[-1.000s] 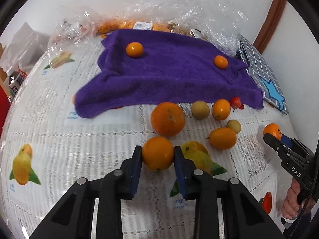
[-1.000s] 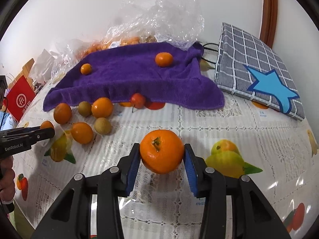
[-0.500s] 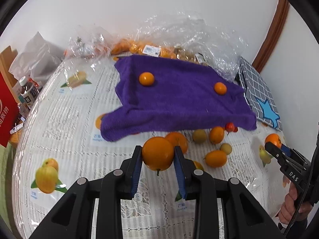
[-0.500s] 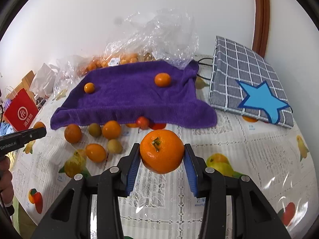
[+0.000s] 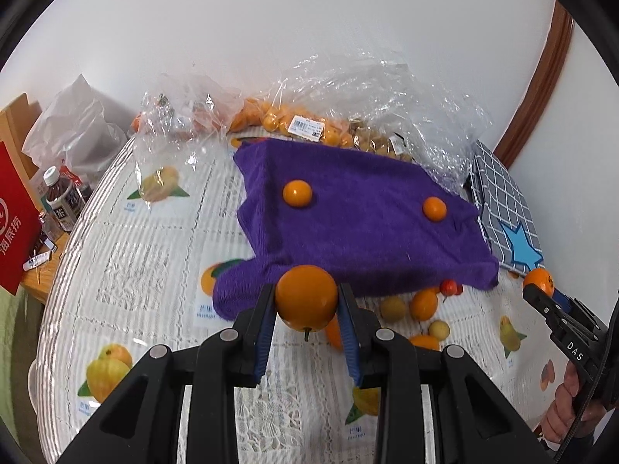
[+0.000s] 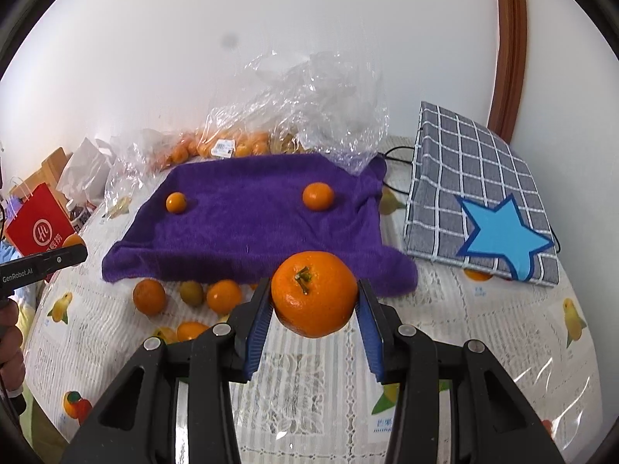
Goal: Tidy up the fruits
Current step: 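Place the kumquat beside the other on the towel while the right places its orange, then open both grippers and withdraw from the towel, then grasp a small brown round fruit with the right gripper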
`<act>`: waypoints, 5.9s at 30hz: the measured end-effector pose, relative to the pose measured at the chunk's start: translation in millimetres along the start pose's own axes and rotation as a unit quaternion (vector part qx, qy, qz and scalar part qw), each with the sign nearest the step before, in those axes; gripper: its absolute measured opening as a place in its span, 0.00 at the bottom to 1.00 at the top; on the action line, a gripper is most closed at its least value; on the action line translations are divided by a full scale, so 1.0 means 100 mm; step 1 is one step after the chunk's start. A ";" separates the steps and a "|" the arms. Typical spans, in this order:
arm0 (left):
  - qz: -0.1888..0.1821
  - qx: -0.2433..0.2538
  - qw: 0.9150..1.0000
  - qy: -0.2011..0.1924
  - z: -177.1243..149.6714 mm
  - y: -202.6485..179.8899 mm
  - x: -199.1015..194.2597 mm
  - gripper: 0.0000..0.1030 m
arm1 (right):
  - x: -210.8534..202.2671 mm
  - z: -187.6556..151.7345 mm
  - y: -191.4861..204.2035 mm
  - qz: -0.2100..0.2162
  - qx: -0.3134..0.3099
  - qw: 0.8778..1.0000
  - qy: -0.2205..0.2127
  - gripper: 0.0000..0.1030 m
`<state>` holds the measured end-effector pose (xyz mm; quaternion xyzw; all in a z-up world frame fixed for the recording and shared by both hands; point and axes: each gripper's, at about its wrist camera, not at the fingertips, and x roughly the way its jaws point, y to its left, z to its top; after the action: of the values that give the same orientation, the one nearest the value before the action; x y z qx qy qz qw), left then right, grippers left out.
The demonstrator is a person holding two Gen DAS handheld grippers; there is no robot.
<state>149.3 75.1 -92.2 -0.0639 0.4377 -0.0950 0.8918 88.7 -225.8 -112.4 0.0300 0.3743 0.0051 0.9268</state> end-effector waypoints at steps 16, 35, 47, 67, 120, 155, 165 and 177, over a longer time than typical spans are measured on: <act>0.002 0.005 1.000 0.011 0.32 0.00 0.39 0.29 | 0.38 0.31 -0.15 -0.011 0.003 1.000 0.004 0.41; 0.018 -0.020 0.999 0.041 0.65 0.19 1.07 0.29 | 1.16 0.58 -0.15 0.005 -0.001 1.000 0.027 0.41; 0.036 0.022 0.999 0.033 0.73 0.05 1.23 0.29 | 1.66 0.59 -0.08 0.007 -0.018 0.998 0.056 0.41; 0.030 0.036 0.997 0.061 0.63 -0.07 1.43 0.32 | 1.76 0.57 -0.06 0.006 -0.020 0.997 0.068 0.49; 0.012 -0.007 0.999 0.039 -0.09 0.18 0.42 0.55 | 0.65 -0.10 0.34 0.027 -0.026 0.998 0.058 0.62; 0.036 -0.015 0.998 0.048 -0.26 0.39 0.37 0.55 | 0.89 -0.36 0.50 0.075 -0.032 0.993 0.087 0.24; 0.019 -0.001 0.999 0.049 -0.28 0.23 0.38 0.55 | 0.75 -0.32 0.39 0.060 -0.028 0.995 0.074 0.24; 0.008 0.010 0.999 0.051 -0.30 0.12 0.39 0.55 | 0.67 -0.35 0.20 0.044 -0.010 0.996 0.073 0.24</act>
<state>150.3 77.3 -142.2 -0.0467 0.4821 -0.0958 0.8696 113.3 -202.0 -182.9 0.0372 0.4390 0.0519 0.8962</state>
